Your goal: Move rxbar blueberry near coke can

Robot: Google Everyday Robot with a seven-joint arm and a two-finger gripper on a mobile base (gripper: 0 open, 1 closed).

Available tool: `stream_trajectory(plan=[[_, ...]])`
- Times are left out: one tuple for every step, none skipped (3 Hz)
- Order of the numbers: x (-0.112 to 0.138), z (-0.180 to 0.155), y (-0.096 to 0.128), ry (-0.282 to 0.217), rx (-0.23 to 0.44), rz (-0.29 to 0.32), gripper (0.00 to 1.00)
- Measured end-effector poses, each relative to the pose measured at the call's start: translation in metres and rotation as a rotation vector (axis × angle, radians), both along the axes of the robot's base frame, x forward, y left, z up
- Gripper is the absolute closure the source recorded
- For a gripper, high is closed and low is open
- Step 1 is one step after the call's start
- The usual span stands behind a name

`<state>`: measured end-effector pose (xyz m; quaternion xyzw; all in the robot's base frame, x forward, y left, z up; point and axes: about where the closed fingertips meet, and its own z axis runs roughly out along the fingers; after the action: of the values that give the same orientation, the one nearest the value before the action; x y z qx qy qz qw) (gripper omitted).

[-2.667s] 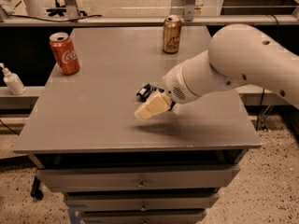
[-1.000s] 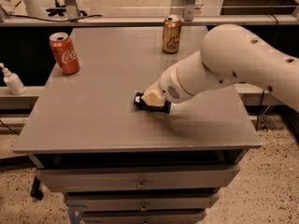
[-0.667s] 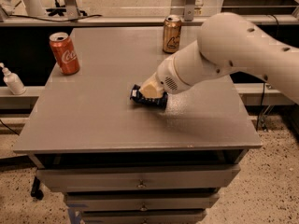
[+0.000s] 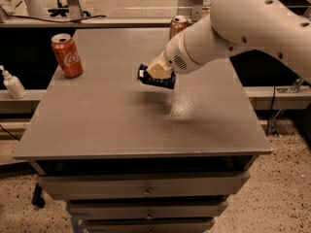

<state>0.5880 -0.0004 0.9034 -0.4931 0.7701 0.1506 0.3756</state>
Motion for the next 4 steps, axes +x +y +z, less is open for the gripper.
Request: stream_trajectory(plan=[[0.006, 0.003, 0.01, -0.019, 0.014, 0.002, 1.0], [0.023, 0.004, 0.035, -0.042, 0.058, 0.004, 1.0], [0.045, 0.008, 0.073, -0.078, 0.106, 0.032, 1.0], [0.061, 0.004, 0.1, -0.089, 0.129, 0.053, 1.0]])
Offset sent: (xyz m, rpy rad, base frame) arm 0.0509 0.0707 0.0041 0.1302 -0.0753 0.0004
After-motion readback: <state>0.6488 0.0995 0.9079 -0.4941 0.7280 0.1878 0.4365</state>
